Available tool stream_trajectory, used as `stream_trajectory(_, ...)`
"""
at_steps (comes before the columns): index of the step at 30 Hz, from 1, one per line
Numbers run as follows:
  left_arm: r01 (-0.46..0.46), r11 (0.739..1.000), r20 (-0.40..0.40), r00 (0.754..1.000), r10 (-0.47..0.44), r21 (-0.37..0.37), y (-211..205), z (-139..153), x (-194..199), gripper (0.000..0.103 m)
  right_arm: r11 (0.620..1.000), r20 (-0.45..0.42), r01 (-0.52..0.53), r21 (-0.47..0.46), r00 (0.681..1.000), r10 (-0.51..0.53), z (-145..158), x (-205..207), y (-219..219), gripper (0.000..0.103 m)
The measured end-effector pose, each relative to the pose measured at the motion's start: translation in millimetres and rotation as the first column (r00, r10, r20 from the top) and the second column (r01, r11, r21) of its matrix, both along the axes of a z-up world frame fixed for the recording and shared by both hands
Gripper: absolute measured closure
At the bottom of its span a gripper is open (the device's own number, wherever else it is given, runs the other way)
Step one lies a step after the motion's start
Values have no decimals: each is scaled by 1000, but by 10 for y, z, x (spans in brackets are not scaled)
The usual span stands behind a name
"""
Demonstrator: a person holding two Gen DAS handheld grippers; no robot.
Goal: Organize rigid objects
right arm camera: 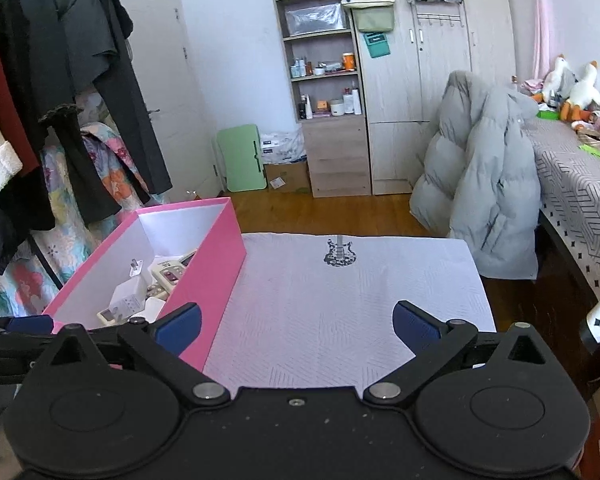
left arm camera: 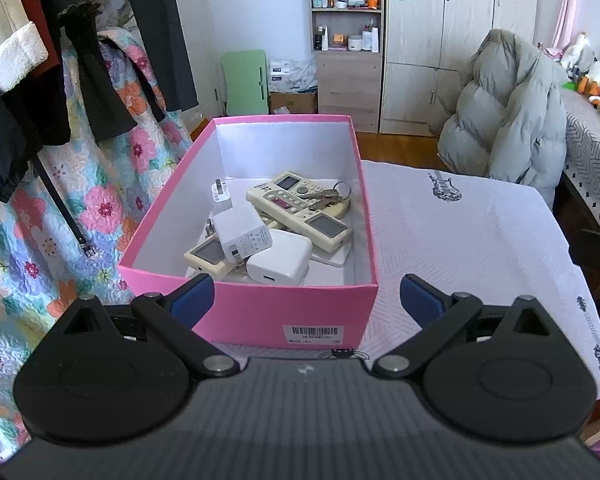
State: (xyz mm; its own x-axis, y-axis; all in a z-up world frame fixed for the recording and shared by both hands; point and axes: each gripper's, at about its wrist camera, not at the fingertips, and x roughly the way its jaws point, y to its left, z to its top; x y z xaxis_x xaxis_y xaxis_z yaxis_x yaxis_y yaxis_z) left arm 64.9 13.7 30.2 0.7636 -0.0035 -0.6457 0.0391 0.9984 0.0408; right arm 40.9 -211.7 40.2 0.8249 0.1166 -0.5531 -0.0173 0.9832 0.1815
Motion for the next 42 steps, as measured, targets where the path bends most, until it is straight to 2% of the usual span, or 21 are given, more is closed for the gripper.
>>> stream_trajectory(9,-16,1000,20,1000,16,16,17,-42,-65,2,999,64,32,-41,998,-30,35,-138,65,0)
stream_trajectory(19,-24,999,33,999,23,43,24,-97,-93,0,996,55,9,-83,998,-4,-27,-110,171,0)
stream_trajectory(24,-41,998,34,999,39,54,14,-102,-82,0,995,39,22,-96,999,-18,-49,-81,162,0)
stream_trajectory(42,-15,998,24,1000,13,66,-10,-129,-105,0,993,6,47,-113,999,-46,-133,-109,110,0)
